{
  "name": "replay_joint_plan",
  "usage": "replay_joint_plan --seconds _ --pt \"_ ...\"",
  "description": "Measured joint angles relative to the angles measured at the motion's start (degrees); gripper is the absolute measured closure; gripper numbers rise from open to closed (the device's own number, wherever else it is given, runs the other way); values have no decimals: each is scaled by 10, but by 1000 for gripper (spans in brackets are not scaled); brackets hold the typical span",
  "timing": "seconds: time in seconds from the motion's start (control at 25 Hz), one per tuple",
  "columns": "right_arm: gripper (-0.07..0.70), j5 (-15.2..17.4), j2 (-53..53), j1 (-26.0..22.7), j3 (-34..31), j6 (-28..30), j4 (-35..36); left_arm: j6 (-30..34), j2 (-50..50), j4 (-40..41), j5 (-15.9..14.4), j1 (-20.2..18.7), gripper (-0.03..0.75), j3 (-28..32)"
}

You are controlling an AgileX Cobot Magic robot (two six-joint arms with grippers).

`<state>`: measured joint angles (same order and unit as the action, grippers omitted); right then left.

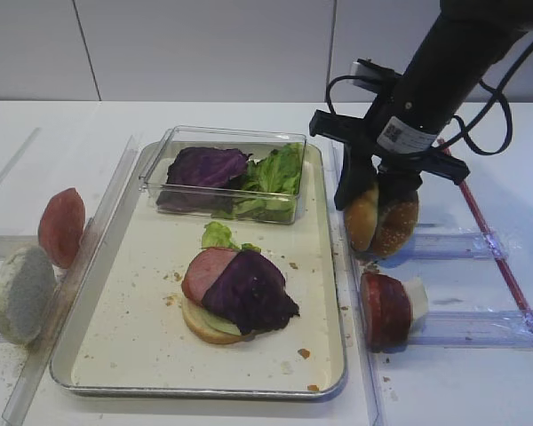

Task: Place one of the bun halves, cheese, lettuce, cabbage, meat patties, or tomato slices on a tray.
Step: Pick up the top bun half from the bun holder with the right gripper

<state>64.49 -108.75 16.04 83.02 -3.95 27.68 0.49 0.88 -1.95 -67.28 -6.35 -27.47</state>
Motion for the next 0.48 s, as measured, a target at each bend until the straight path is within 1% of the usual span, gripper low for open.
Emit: replay_joint_plan --seconds 0.12,0.2,0.48 --pt "418 2 0 0 0 0 -4 0 0 0 0 0 365 0" --pt "437 3 0 0 0 0 -6 0 0 0 0 0 365 0" --pt "470 7 0 0 0 0 -10 0 0 0 0 0 365 0"
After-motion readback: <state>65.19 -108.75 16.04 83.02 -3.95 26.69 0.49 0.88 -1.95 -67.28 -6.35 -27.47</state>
